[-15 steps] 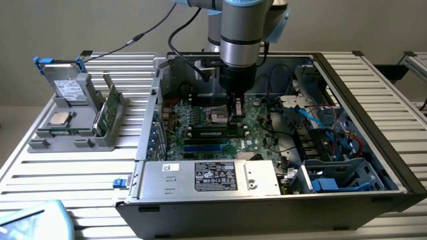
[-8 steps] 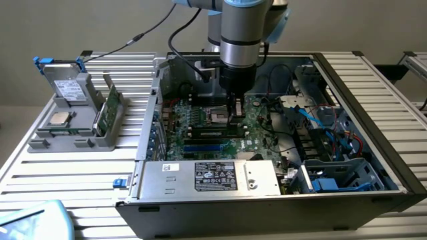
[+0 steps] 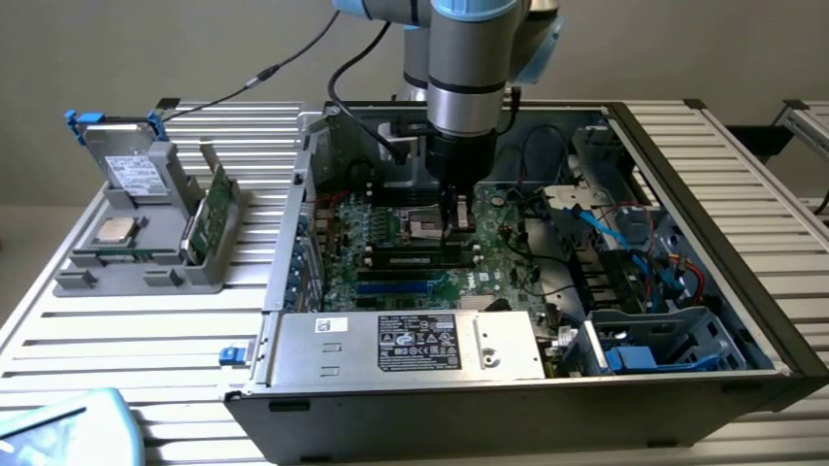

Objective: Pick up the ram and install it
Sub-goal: 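Press down the ram until it locks into place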

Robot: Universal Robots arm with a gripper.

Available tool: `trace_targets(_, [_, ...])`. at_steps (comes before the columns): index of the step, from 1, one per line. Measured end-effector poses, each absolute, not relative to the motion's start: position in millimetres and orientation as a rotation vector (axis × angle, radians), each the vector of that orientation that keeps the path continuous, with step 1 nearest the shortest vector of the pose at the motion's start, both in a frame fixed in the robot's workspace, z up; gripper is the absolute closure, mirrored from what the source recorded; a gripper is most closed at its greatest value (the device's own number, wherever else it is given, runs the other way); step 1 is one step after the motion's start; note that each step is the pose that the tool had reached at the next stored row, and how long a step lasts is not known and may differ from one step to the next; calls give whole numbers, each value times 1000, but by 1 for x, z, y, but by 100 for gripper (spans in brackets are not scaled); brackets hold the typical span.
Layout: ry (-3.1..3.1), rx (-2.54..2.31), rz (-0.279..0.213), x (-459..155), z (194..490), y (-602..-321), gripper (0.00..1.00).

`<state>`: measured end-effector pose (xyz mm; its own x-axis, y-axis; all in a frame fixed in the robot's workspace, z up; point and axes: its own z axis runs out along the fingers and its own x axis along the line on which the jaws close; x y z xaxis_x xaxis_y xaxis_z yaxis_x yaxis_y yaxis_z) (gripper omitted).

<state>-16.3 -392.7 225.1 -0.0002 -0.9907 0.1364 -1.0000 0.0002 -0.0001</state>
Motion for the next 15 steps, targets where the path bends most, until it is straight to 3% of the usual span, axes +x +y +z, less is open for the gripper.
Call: trace_targets(15, [-2159, 2156, 161, -37, 232, -392, 89])
